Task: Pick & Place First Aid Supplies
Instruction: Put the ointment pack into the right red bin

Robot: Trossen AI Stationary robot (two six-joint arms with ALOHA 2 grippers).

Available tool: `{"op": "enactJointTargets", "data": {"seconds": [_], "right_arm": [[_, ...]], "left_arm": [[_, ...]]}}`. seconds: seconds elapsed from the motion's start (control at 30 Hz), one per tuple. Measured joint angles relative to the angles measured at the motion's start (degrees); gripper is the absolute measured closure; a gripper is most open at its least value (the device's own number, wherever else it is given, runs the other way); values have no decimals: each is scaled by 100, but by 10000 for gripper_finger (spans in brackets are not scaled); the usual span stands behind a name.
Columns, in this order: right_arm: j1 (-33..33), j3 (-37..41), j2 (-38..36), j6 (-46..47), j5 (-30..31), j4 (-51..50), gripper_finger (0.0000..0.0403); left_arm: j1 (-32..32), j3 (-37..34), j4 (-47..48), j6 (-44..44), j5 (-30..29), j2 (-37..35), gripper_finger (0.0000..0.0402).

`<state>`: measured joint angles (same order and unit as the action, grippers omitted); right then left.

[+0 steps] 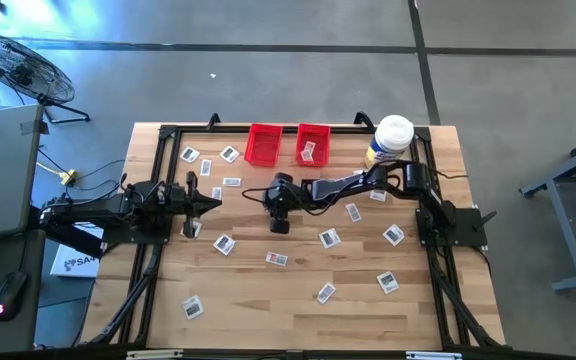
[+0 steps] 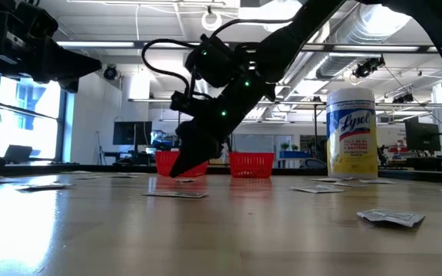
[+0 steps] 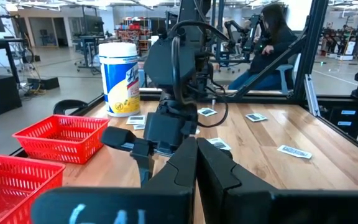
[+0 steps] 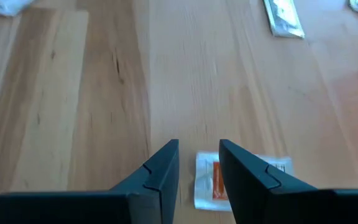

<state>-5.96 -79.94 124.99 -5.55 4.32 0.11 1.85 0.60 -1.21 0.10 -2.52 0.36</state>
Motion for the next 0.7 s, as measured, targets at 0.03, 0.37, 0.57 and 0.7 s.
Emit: {"op": "enactJointTargets", "data": {"seconds": [0.03,0.37,0.57,0.7], "right_arm": [[-4,49,0,1,16,40,295],[-15,747,-14,142,-16,893,295],[-38,918,-17,237,203,941,310],[-75,929,-22,274,146,843,343]], "left_arm": [[0,0,0,-1,0,-2,401],[0,0,2,0,0,0,401],[0,0,2,1,2,-2,401],[2,0,2,0,0,-1,401]]}}
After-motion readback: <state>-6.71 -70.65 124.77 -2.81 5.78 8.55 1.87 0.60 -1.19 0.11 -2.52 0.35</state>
